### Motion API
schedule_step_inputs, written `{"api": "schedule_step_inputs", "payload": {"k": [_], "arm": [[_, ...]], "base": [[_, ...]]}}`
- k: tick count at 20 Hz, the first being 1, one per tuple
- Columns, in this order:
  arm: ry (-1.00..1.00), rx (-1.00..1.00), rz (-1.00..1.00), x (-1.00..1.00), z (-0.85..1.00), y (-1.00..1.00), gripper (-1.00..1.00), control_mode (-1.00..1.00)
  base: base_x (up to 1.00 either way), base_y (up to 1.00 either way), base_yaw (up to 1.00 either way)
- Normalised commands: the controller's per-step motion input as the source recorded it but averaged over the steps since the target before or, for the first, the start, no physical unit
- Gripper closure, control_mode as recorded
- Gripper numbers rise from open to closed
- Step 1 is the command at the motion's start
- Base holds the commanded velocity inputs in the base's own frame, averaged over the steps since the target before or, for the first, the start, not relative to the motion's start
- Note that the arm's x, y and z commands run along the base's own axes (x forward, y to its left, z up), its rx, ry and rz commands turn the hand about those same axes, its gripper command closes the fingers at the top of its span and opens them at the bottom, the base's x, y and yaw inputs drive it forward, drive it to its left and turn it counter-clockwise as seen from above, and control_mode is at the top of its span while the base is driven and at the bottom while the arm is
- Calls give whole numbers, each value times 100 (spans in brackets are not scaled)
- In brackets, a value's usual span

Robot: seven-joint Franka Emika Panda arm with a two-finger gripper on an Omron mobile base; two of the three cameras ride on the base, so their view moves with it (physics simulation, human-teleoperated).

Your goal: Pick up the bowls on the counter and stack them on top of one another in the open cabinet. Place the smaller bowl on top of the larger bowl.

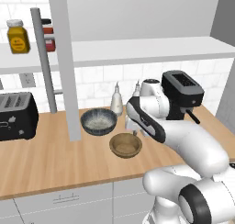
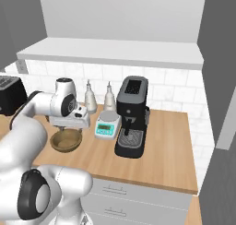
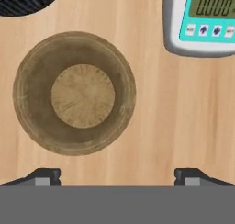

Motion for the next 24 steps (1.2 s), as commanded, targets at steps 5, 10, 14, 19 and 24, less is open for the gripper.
{"api": "schedule_step_inputs", "payload": {"k": [5,10,14,19,24], "arm": [[-5,0,0,8,-60,0,-100,-100],[-6,0,0,15,-42,0,-100,-100],[-2,2,0,16,-34,0,-100,-100],[0,14,0,22,-24,0,-100,-100],[0,18,0,13,-16,1,-100,-100]], "base": [[0,0,0],[0,0,0],[0,0,0],[0,0,0],[0,0,0]]}}
